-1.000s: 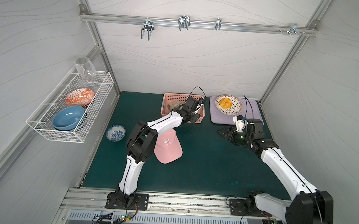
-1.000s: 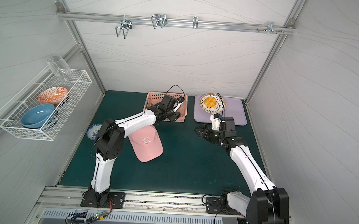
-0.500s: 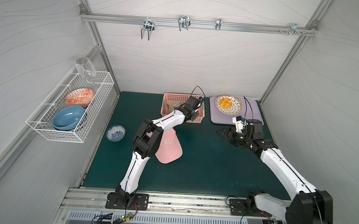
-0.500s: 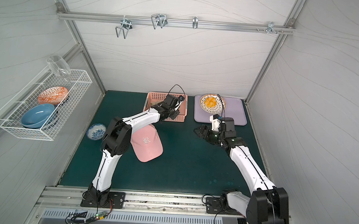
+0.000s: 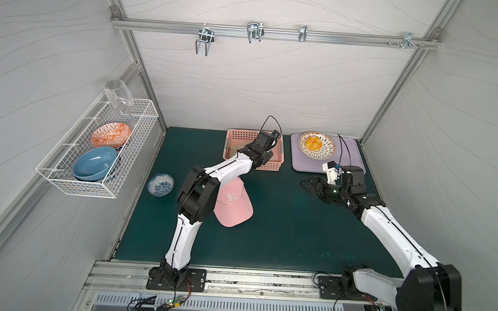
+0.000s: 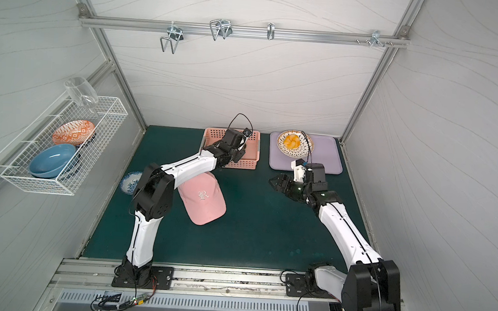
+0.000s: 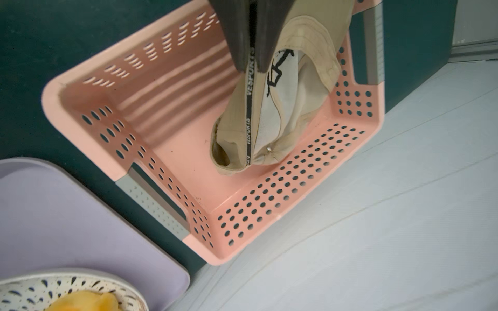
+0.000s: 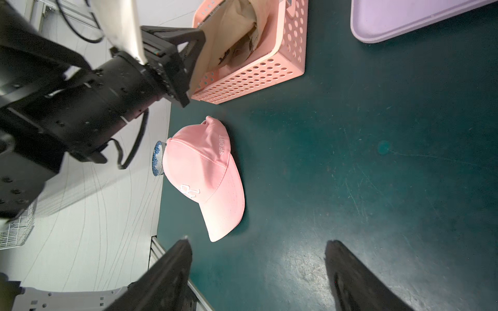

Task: Turn the baseball cap inside out
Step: Pick up the baseball cap from the basket, then turn over the baseball cap.

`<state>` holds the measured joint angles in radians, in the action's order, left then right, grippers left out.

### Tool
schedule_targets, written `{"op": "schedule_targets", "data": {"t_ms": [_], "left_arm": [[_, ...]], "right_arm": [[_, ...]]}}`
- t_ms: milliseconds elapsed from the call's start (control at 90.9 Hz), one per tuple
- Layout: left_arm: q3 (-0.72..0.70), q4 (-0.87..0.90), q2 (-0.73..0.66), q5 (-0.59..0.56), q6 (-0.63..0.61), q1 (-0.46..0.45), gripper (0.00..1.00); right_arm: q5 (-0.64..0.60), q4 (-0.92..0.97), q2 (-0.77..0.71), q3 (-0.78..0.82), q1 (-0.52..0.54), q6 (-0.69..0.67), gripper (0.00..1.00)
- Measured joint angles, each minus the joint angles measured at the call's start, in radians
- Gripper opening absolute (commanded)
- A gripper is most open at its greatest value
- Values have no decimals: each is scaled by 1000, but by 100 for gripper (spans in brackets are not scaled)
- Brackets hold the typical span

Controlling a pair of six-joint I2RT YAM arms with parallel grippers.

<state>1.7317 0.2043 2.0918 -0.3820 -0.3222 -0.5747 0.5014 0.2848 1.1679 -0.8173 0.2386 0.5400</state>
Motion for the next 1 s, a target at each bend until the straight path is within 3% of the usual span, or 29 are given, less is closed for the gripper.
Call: {"op": "schedule_targets", "data": {"t_ms": [319, 495, 616, 737, 1001], "left_arm": [[-9, 33, -340, 12, 23, 0, 0], [9, 158, -528, 181, 136, 2, 0], [11, 257, -606, 346, 201, 2, 0], [11, 354, -637, 497, 268, 2, 0], [-48, 446, -642, 662, 380, 2, 0]], "right_arm": [[-17, -5, -48, -2, -1, -53, 81], [-1, -28, -76, -35, 15, -117, 81], [8, -50, -83, -78, 83, -199, 80], [1, -59, -99, -112, 176, -287, 80], [-135, -65, -119, -151, 301, -401, 80]]}}
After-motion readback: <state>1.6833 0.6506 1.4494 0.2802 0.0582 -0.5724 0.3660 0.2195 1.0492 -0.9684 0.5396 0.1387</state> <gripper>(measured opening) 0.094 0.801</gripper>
